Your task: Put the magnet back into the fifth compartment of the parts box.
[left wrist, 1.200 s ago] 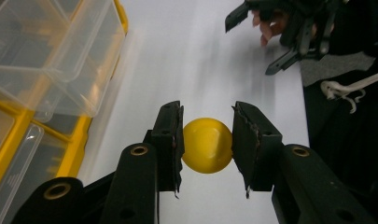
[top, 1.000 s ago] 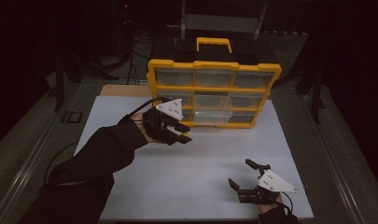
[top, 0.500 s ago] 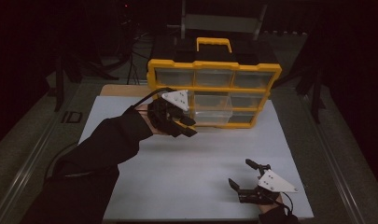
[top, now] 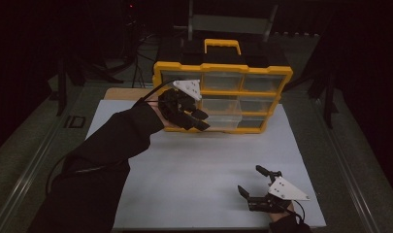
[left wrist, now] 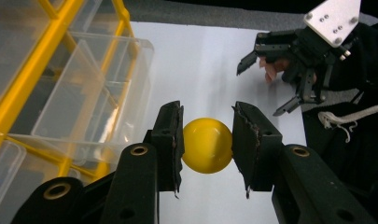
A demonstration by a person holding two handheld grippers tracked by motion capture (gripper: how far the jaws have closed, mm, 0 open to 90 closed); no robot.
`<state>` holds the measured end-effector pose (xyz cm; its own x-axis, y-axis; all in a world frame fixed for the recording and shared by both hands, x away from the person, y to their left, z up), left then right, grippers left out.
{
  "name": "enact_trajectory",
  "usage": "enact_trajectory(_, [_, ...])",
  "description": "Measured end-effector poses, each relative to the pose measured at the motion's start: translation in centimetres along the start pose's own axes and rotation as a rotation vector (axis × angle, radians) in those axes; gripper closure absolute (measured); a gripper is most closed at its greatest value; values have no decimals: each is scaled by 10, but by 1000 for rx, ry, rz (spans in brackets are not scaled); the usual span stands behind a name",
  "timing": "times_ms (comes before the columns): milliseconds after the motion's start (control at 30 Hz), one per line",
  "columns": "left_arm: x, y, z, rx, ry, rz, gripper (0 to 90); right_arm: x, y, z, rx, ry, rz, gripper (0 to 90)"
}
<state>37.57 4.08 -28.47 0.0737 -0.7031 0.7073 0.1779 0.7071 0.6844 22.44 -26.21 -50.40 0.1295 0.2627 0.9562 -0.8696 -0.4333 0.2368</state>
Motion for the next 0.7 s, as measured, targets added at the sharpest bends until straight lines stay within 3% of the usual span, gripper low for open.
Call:
enact_trajectory(400, [17, 3, -13, 11, 12, 1, 642, 0, 0, 0, -3, -2, 3, 93])
enact_trajectory(700, [30, 1, -24, 29, 29, 37, 642, 1, 0, 1, -4, 0, 6, 94])
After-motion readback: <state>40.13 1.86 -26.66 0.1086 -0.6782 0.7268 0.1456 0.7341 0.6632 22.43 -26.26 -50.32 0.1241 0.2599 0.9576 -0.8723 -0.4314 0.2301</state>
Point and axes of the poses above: each handheld gripper's, and its own axes: y roughly backward along the jaws, x roughly out of its top, z roughly to its right, the point moved 1 cm from there along -y, roughly forward along the jaws, and after that the axes turned 15 degrees about -x, right-handed, at the moved point
